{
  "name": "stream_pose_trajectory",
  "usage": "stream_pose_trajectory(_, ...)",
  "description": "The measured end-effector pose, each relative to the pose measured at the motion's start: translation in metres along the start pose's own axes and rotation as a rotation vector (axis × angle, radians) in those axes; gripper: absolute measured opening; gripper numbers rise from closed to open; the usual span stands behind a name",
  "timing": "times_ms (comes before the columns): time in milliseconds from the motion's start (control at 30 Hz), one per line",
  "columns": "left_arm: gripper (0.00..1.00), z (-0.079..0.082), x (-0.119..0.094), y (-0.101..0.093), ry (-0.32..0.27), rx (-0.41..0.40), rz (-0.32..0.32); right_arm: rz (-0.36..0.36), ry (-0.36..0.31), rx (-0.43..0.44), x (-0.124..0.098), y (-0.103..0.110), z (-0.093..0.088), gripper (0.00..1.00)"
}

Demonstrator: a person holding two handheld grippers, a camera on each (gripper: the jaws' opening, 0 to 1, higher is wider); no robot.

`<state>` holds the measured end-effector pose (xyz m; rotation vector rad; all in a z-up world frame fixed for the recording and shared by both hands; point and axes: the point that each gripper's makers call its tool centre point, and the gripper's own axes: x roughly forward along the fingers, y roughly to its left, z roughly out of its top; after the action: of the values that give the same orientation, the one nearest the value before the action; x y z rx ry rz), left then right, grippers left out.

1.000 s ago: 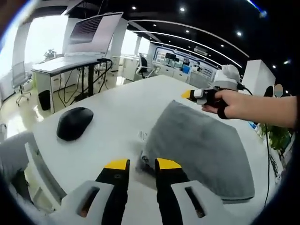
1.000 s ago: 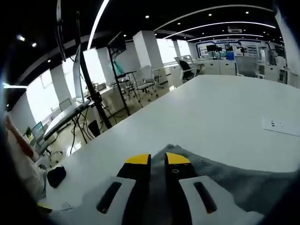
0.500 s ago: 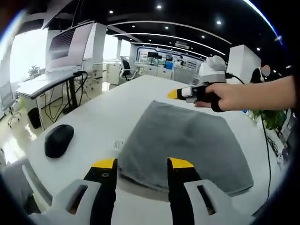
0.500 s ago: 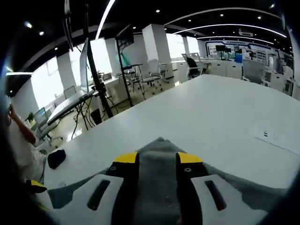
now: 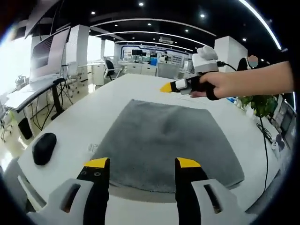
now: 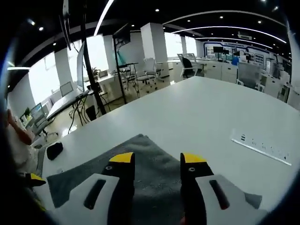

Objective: Fold the towel on the table until its edges align and the towel forms a compact rectangular stack.

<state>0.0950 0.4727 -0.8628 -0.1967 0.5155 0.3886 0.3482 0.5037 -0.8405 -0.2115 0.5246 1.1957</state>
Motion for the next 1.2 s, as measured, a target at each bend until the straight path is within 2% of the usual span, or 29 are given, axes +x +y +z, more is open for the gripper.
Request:
stream_pose_trajectory(133,0.71,0.004,-0.002,-0.016,0.003,0.037,-0.043,0.005,0.017,-0.012,-0.013,-0.005,-0.004,0.42)
stream_pose_trajectory(300,0.74,0.001,-0.003,-0.035,0.007,0.055,-0.103,-0.005,0.034,-0.006,-0.026,-0.015,-0.010,0.42)
stream_pose_trajectory(400,0.78,-0.001,-0.005,-0.054,0.017,0.081,-0.152,-0.009,0.042,-0.019,-0.035,-0.022,-0.013,0.42)
stream_pose_trajectory(567,0.78,-0.006,-0.007,-0.086,0.041,0.146,-0.232,-0.017,0.050,-0.017,-0.048,-0.033,-0.017,0.42)
stream_pose_trajectory(667,0.78,-0.006,-0.008,-0.103,0.039,0.146,-0.274,-0.018,0.053,-0.010,-0.056,-0.038,-0.020,0.42)
stream_pose_trajectory(700,0.78,-0.008,-0.009,-0.113,0.047,0.152,-0.303,-0.017,0.055,-0.006,-0.060,-0.041,-0.022,0.42)
stream_pose_trajectory(833,0.78,-0.016,-0.006,-0.132,0.075,0.180,-0.351,-0.027,0.066,0.008,-0.073,-0.051,-0.031,0.42)
stream_pose_trajectory(1033,0.76,-0.015,-0.009,-0.163,0.079,0.195,-0.404,-0.055,0.073,0.021,-0.091,-0.072,-0.039,0.42)
stream_pose_trajectory(1200,0.74,-0.017,-0.011,-0.180,0.096,0.228,-0.437,-0.077,0.075,0.044,-0.104,-0.090,-0.045,0.42)
